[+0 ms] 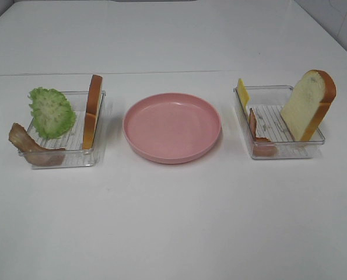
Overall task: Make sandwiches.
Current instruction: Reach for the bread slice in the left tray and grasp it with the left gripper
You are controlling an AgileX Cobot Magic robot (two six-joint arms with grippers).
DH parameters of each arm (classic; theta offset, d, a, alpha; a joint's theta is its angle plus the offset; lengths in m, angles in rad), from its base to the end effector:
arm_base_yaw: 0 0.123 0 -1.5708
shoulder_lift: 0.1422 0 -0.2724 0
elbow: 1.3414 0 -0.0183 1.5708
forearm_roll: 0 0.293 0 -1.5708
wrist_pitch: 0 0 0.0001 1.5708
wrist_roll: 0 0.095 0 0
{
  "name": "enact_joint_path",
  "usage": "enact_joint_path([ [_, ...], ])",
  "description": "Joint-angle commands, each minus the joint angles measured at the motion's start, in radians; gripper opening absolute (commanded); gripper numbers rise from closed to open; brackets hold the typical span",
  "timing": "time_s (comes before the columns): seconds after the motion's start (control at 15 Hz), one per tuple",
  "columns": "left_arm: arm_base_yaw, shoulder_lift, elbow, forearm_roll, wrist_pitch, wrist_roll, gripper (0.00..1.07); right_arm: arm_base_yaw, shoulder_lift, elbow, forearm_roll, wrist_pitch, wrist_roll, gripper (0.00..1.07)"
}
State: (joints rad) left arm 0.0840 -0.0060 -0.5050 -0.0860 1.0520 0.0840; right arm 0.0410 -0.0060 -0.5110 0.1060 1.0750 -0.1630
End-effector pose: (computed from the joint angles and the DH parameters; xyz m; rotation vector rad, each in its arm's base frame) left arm 0.0475 -0.0031 0.2986 0.0041 2.0216 0.0039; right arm 0.0448 0.0107 0.2987 -0.2143 2.0261 0.0502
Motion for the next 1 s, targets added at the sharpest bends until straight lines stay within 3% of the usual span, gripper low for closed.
enact_joint_path([
  [0.07, 0.002, -0.019, 0.001, -0.006, -0.012, 0.001, 0.7, -0.005, -0.013, 0.004, -0.002, -0.01, 0.008, 0.74],
  [0.73, 0.002, -0.01, -0.001, -0.002, -0.015, -0.017, 0.7, -0.005, -0.013, 0.004, -0.002, -0.01, 0.008, 0.74],
  [1.0, 0.002, 0.222, -0.069, -0.007, -0.247, -0.03, 0.7, -0.005, -0.013, 0.004, -0.002, -0.01, 0.008, 0.74],
])
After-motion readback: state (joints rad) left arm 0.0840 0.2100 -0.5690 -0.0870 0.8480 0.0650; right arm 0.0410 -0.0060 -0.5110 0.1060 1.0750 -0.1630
